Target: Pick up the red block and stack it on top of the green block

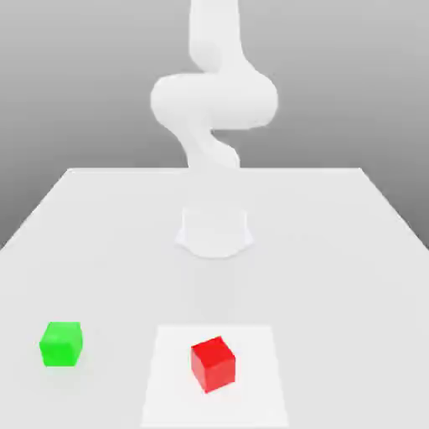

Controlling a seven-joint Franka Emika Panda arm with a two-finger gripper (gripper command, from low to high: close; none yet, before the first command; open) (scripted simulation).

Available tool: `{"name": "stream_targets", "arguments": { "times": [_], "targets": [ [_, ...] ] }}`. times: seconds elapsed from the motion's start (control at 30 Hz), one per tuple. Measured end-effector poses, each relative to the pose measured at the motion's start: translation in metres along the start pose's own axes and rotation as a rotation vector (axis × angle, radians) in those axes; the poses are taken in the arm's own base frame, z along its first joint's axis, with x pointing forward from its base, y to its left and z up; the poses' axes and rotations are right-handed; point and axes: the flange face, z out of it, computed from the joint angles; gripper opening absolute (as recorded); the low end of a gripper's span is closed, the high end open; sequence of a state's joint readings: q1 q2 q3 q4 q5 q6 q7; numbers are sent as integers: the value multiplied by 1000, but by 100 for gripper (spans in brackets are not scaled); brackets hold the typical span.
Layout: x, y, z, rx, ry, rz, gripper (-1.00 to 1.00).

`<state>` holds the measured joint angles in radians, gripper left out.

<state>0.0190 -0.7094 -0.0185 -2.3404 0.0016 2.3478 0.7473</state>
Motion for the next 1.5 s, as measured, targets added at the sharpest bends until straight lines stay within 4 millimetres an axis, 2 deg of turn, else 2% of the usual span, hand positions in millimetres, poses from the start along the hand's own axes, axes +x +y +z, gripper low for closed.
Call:
{"name": "stream_targets", "arguments": {
  "times": [0.2,0.33,0.43,0.57,0.7,0.87,0.9,1.13,1.33,1.5],
  "targets": [
    [-28,29,137,-115,-173,-119,0],
    [-61,60,215,-186,-287,-197,0],
    [-93,89,265,-238,-372,-256,0],
    [-140,134,320,-305,-488,-334,0],
    [-189,183,359,-366,-596,-408,0],
    [-219,213,400,-376,-615,-421,0],
    [-224,218,408,-377,-616,-421,-100],
    [-225,219,409,-377,-617,-421,-100],
    [-198,195,367,-379,-616,-413,-100],
    [-143,241,354,-463,-548,-123,-100]
  ]
}}
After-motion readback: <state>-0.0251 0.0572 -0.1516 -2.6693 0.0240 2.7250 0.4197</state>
